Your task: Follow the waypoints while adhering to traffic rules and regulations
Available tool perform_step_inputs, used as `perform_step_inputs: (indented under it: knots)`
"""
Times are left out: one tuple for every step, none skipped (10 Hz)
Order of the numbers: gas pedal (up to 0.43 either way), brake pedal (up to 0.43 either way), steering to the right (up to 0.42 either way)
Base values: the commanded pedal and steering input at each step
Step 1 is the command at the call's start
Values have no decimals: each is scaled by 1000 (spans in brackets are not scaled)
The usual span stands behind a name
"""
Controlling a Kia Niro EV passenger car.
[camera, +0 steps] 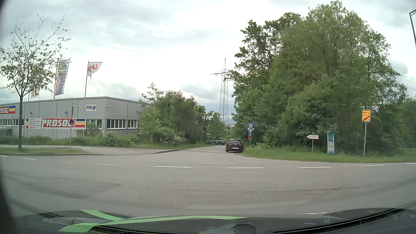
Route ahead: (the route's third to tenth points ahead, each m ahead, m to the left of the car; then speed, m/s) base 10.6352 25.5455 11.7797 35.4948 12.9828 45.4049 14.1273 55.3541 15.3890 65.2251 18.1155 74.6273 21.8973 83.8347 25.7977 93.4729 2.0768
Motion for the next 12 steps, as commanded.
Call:
perform_step_inputs:
  knots:
    - [8, 0, -18]
    - [0, 0, -32]
    - [8, 0, -49]
    - [8, 0, -69]
    - [8, 0, -91]
    - [8, 0, -122]
    - [8, 0, -163]
    - [8, 0, -194]
    - [8, 0, -228]
    - [8, 0, -261]
    - [8, 0, -289]
    - [0, 0, -321]
